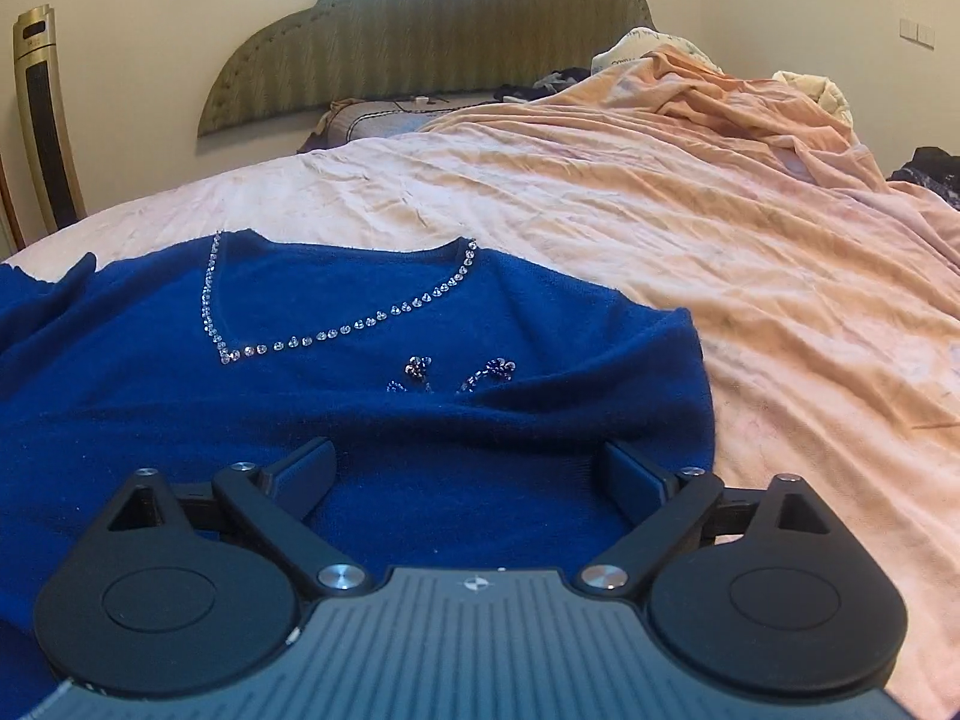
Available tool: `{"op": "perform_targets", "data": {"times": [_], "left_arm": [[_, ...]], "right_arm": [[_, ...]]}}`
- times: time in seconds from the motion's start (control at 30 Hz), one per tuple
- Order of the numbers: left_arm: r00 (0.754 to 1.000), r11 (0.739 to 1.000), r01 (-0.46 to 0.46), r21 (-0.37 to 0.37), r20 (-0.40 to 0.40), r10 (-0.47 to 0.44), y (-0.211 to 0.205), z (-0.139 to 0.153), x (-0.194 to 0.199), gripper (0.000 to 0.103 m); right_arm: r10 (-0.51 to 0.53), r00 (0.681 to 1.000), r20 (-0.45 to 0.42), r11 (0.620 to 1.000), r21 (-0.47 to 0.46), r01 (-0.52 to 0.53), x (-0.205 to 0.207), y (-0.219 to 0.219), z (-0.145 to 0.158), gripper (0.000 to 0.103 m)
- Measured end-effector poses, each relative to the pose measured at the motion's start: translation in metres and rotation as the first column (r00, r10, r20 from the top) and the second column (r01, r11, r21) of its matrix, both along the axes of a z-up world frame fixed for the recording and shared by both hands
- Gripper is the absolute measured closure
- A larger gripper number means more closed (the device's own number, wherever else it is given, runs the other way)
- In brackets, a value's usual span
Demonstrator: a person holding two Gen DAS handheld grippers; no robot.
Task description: Fold small clothes
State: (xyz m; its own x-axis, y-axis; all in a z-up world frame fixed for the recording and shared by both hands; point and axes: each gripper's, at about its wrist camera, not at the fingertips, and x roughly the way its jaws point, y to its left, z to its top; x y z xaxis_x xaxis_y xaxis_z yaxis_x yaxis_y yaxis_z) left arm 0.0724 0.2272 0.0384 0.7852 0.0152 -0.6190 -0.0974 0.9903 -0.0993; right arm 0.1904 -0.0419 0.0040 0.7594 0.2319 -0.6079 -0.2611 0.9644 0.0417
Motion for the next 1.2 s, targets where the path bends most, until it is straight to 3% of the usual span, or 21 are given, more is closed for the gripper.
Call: {"op": "perform_targets", "data": {"times": [0.13,0.2,0.33,0.4,0.43,0.5,0.6,0.63,0.7,0.77,0.9,1.0,1.03,1.07,1.2], "left_arm": [[0.999,0.998,0.004,-0.066,0.032,-0.002,0.015,0.010,-0.009,0.000],[0.996,0.994,-0.007,-0.109,0.088,0.017,0.036,0.023,-0.017,0.000],[0.971,0.964,-0.129,-0.231,0.169,0.170,0.114,0.046,-0.015,0.000],[0.946,0.917,-0.231,-0.324,0.146,0.290,0.167,0.045,-0.003,0.000],[0.922,0.882,-0.299,-0.365,0.128,0.365,0.193,0.042,0.003,0.000],[0.870,0.791,-0.408,-0.456,0.068,0.488,0.244,0.030,0.014,0.000],[0.814,0.656,-0.479,-0.583,-0.014,0.581,0.304,0.010,0.031,0.000],[0.804,0.625,-0.475,-0.620,-0.018,0.594,0.318,0.004,0.034,0.000],[0.789,0.591,-0.465,-0.658,-0.007,0.614,0.335,0.000,0.044,0.000],[0.786,0.590,-0.465,-0.660,-0.001,0.619,0.345,0.000,0.060,0.000],[0.771,0.612,-0.488,-0.622,0.022,0.636,0.355,0.000,0.082,0.002],[0.758,0.624,-0.511,-0.591,0.033,0.652,0.358,0.002,0.088,0.030],[0.755,0.623,-0.516,-0.589,0.031,0.655,0.359,0.001,0.088,0.049],[0.756,0.621,-0.520,-0.587,0.023,0.655,0.361,0.000,0.089,0.059],[0.753,0.618,-0.534,-0.577,0.008,0.658,0.365,-0.004,0.089,0.078]], "right_arm": [[0.000,1.000,0.001,1.000,0.002,0.000,0.000,-0.002,0.000,0.006],[0.000,1.000,-0.001,1.000,0.009,0.000,-0.001,-0.002,0.000,0.005],[0.005,1.000,-0.004,1.000,0.009,-0.005,0.000,0.000,0.001,0.004],[0.004,1.000,-0.003,1.000,0.010,-0.004,-0.001,0.000,0.001,0.003],[0.004,1.000,-0.003,1.000,0.009,-0.004,-0.001,0.000,0.001,0.003],[0.004,1.000,-0.003,1.000,0.008,-0.004,0.000,0.000,0.001,0.003],[0.005,1.000,-0.004,1.000,0.013,-0.005,0.000,0.000,0.000,0.003],[0.005,1.000,-0.004,1.000,0.014,-0.005,-0.001,0.001,0.000,0.003],[0.004,1.000,-0.004,1.000,0.014,-0.004,0.000,0.001,0.000,0.003],[0.006,1.000,-0.005,1.000,0.017,-0.006,-0.001,0.001,0.000,0.002],[0.007,1.000,-0.005,1.000,0.022,-0.007,0.000,0.000,0.000,0.002],[0.007,1.000,-0.005,1.000,0.022,-0.007,0.000,0.000,0.000,0.002],[0.007,1.000,-0.005,1.000,0.023,-0.007,0.000,0.000,0.000,0.002],[0.007,1.000,-0.005,1.000,0.023,-0.007,0.000,0.000,0.000,0.002],[0.007,1.000,-0.005,1.000,0.023,-0.007,0.000,0.000,0.000,0.002]]}}
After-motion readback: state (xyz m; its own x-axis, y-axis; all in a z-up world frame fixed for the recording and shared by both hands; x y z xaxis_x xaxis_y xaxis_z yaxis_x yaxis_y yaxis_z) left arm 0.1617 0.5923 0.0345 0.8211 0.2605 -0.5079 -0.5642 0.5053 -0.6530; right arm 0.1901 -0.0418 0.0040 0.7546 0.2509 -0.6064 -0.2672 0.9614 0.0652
